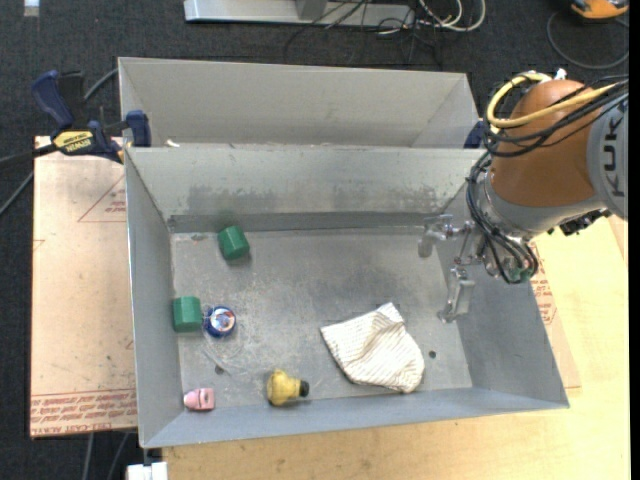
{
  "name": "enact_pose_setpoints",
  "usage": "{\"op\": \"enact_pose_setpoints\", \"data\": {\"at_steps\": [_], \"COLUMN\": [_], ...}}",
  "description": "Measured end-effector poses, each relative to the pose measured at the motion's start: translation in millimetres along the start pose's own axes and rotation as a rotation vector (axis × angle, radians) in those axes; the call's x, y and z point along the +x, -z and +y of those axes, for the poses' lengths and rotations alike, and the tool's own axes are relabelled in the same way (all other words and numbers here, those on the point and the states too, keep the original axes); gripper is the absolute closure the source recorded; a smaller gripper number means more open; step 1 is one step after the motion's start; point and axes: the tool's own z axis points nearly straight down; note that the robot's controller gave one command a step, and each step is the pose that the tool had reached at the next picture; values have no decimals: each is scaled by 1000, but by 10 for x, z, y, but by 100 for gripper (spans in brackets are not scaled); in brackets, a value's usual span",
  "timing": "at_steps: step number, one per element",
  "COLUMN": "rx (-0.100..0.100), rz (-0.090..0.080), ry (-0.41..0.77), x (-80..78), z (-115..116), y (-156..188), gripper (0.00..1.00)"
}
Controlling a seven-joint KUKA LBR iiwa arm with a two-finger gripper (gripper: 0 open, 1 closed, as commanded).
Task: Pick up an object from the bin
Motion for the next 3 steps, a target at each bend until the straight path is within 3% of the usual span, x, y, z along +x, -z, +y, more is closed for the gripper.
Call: {"op": "enact_pose_setpoints", "data": {"at_steps": [1,2,3], "rx": [1,-1,0], "rz": [-8,-3,-8], "ry": [4,366,350], "x": [-17,21,98], "z": [7,531,604], "y": [47,-936,-865], "gripper": [0,0,0]}}
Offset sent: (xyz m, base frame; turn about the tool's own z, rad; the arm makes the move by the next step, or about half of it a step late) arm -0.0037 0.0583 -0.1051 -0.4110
